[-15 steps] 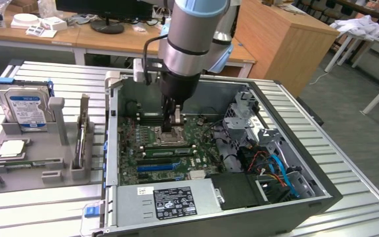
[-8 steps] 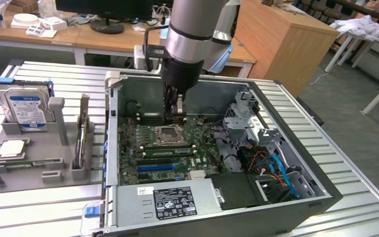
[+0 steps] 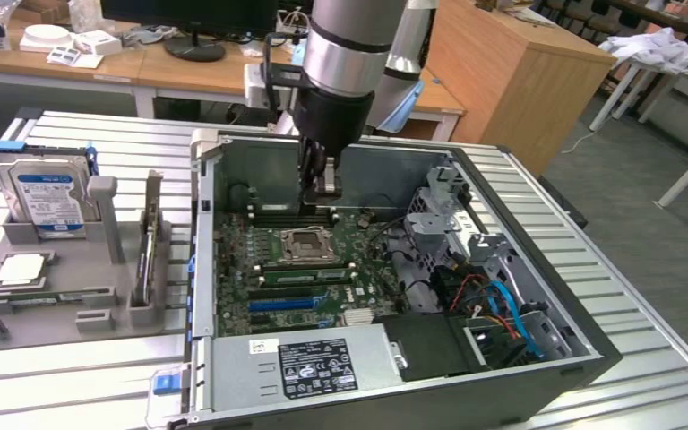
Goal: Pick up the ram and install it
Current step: 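Press down the ram until it locks into place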
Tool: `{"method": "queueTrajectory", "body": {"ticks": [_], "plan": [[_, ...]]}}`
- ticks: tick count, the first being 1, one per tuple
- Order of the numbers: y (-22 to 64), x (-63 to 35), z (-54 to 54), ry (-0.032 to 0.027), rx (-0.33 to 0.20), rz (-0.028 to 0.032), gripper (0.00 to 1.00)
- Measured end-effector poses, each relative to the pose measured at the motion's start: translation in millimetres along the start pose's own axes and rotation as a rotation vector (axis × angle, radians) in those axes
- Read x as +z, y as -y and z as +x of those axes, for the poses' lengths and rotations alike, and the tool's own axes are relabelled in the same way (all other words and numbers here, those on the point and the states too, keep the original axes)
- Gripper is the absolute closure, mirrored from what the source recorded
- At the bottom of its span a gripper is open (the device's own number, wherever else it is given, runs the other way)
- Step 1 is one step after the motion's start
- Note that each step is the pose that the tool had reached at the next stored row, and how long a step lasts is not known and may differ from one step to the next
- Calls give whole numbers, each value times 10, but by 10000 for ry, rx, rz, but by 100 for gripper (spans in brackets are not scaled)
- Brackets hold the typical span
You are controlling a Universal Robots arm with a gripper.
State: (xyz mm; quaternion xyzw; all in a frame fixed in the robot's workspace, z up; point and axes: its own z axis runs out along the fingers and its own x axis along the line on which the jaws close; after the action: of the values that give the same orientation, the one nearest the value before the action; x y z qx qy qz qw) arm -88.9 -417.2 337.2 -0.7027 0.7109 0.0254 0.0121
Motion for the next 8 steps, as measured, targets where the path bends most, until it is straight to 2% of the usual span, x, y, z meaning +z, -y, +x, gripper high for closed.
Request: {"method": "queueTrajectory", "body": {"ticks": [4,8], "plan": [[-2,-52,-3,-3,0,0,89],[-1,-55,-3,-4,0,1,89]]}}
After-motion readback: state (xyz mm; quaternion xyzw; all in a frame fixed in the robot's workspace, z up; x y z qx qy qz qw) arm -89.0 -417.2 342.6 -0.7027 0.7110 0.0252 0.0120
